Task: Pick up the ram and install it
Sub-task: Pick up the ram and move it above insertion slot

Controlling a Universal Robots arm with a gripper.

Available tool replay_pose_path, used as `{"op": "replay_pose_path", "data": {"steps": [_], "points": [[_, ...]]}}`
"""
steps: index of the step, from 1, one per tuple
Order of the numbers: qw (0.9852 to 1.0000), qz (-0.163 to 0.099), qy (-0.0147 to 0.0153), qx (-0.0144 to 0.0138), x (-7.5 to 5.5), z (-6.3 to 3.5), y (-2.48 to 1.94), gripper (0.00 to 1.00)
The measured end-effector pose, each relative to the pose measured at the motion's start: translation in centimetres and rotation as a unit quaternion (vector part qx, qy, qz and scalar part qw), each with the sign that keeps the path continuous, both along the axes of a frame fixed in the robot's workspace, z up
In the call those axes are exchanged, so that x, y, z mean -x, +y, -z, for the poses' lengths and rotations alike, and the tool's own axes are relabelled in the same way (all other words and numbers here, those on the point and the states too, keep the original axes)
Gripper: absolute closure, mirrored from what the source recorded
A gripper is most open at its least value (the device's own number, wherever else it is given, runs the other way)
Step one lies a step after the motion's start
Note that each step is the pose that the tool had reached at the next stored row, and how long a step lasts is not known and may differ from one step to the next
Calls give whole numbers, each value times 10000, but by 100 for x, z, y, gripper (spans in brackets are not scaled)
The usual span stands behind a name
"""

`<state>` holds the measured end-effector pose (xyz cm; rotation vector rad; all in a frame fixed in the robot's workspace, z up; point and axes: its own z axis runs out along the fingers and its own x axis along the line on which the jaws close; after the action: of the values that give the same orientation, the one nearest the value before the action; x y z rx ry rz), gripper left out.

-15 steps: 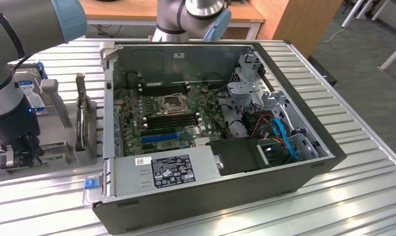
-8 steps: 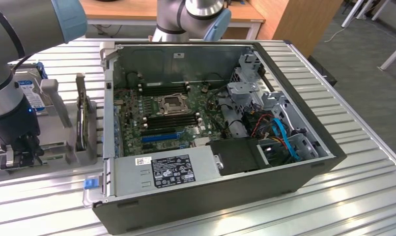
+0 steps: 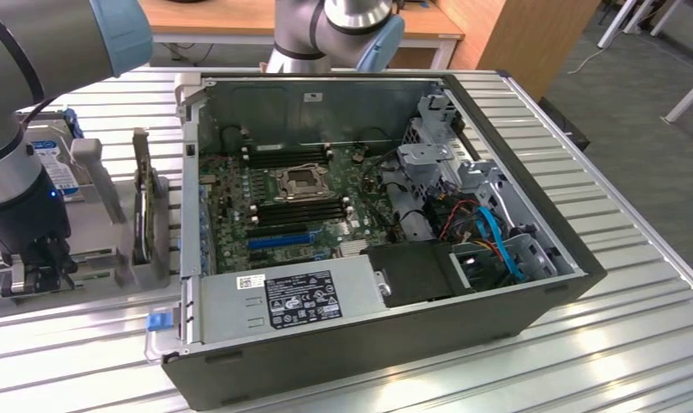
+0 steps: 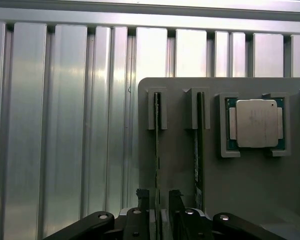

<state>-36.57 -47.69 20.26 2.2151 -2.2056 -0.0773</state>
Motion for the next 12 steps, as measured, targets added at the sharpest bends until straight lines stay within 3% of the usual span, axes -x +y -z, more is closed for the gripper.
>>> {"op": "replay_pose_path", "data": {"steps": [8, 9, 12], "points": [[10000, 0, 0, 0, 0, 0, 0, 72], [10000, 0, 0, 0, 0, 0, 0, 79], [10000, 0, 0, 0, 0, 0, 0, 79]]}}
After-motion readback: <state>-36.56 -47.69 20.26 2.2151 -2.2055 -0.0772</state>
